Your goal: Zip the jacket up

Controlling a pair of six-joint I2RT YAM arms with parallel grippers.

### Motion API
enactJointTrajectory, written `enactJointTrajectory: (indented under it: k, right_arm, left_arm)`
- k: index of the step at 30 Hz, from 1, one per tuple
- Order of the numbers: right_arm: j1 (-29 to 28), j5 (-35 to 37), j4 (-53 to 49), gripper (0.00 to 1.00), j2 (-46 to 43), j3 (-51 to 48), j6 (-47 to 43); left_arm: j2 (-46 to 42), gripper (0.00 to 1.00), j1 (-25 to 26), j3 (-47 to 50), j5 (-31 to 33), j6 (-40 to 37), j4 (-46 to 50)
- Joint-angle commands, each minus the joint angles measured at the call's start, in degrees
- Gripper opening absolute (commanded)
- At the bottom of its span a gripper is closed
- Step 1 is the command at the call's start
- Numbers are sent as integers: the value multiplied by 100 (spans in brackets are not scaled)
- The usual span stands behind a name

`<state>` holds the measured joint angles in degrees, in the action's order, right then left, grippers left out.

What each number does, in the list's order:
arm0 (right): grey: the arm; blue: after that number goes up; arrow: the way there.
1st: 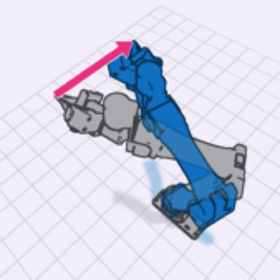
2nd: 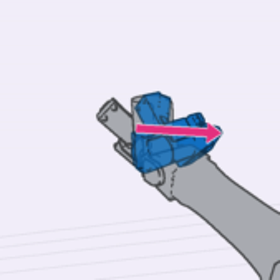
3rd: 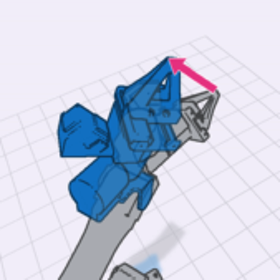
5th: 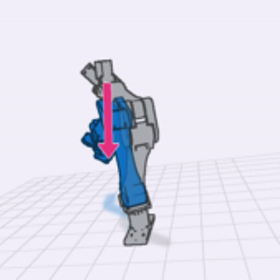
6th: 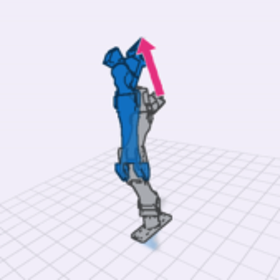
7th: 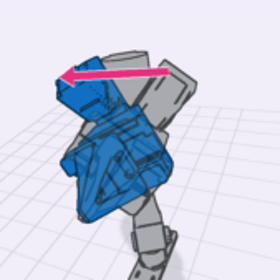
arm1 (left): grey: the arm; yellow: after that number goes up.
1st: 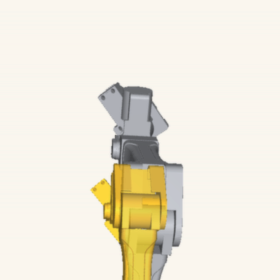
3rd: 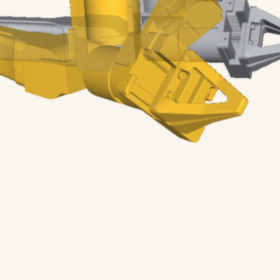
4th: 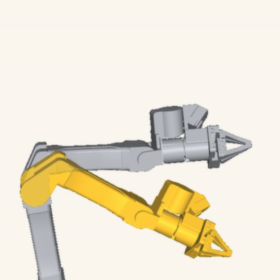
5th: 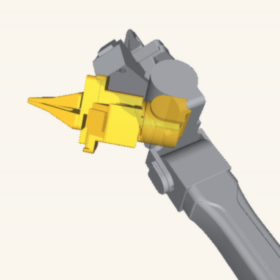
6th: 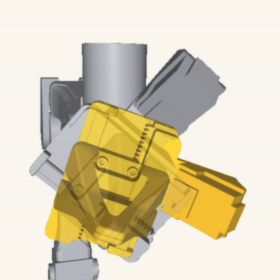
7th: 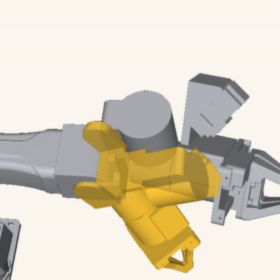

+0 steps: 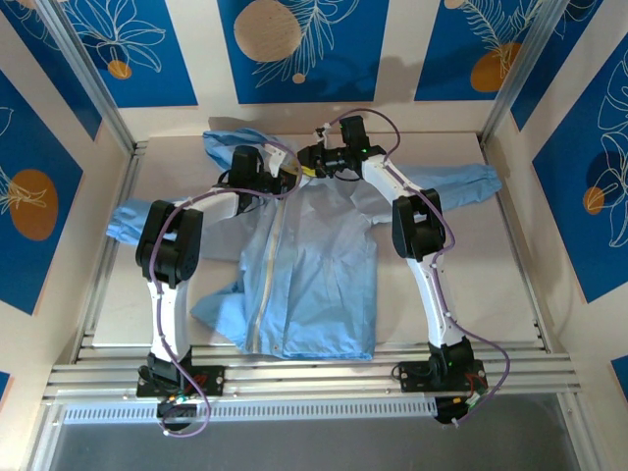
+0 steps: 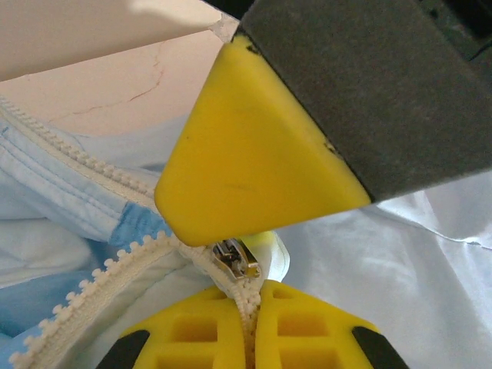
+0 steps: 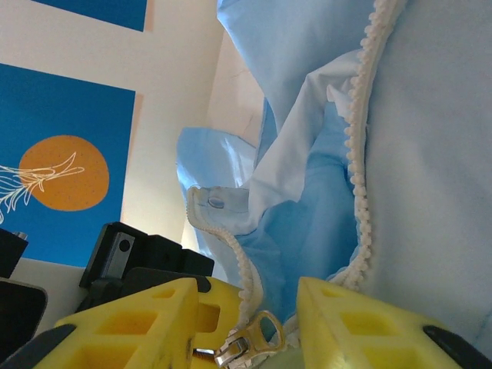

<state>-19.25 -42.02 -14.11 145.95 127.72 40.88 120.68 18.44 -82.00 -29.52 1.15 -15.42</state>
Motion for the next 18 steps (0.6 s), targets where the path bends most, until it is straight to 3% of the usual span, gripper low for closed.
enactJointTrajectory:
  k: [1,18]
  right_arm:
    - [-66,-178,-155,40,-269,-65,139]
    - [-185,-395,-66,29,-234,27,34]
  left_arm:
    - [-119,0,3,-174,-73,-1,-288]
    - [-5,0,9,-394,-81,43,-28]
